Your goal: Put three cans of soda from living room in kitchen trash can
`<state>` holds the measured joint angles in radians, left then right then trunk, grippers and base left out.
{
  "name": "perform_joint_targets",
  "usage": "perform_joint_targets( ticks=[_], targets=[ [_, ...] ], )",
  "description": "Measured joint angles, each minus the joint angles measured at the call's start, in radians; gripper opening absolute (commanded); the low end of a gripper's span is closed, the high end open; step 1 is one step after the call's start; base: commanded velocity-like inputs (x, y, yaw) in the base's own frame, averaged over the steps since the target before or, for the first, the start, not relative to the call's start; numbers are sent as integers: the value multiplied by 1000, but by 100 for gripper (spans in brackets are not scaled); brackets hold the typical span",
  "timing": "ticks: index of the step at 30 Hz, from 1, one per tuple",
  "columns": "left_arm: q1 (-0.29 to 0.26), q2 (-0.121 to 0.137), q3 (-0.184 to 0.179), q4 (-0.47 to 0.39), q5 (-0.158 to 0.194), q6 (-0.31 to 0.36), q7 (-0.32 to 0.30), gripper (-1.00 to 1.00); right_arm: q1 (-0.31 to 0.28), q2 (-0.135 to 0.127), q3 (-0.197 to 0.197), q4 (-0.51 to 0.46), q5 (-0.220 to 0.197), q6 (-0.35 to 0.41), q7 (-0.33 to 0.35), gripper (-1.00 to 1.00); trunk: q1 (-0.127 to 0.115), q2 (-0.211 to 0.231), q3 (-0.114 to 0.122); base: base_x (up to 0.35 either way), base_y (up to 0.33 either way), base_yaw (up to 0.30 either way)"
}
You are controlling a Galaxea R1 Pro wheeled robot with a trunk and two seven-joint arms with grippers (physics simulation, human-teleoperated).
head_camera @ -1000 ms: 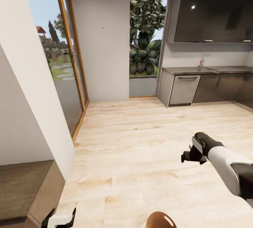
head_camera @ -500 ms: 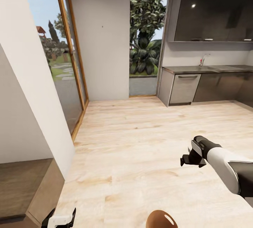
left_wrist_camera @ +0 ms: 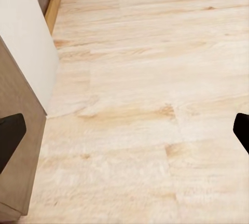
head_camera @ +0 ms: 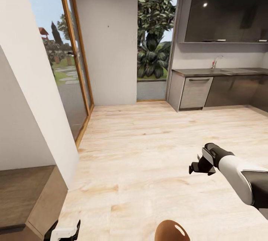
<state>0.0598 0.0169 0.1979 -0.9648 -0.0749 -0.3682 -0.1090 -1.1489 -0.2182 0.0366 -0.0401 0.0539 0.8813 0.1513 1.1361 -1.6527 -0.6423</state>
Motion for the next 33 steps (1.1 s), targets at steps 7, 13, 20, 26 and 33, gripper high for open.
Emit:
perform_joint_targets(
  ticks=[7, 13, 20, 26, 33],
  targets=[
    [0, 0, -1, 0, 0, 0, 0, 100, 0, 1, 0, 0, -1, -26, 3, 100, 27, -49, -22, 0, 0, 0],
    [0, 0, -3, 0, 0, 0, 0, 100, 0, -3, 0, 1, -1, -40, 5, 100, 50, -91, -41, 0, 0, 0],
    [0, 0, -3, 0, 0, 1, 0, 100, 1, -6, -1, -1, -1, -46, 5, 100, 77, -140, -63, 0, 0, 0],
    [0, 0, -3, 0, 0, 1, 0, 100, 4, -6, 0, -2, -1, -47, 5, 100, 100, -182, -81, 0, 0, 0],
    [0, 0, -4, 0, -1, 1, 0, 100, 12, -4, 3, -3, 0, -47, 5, 100, 127, -231, -103, 0, 0, 0]
  ],
)
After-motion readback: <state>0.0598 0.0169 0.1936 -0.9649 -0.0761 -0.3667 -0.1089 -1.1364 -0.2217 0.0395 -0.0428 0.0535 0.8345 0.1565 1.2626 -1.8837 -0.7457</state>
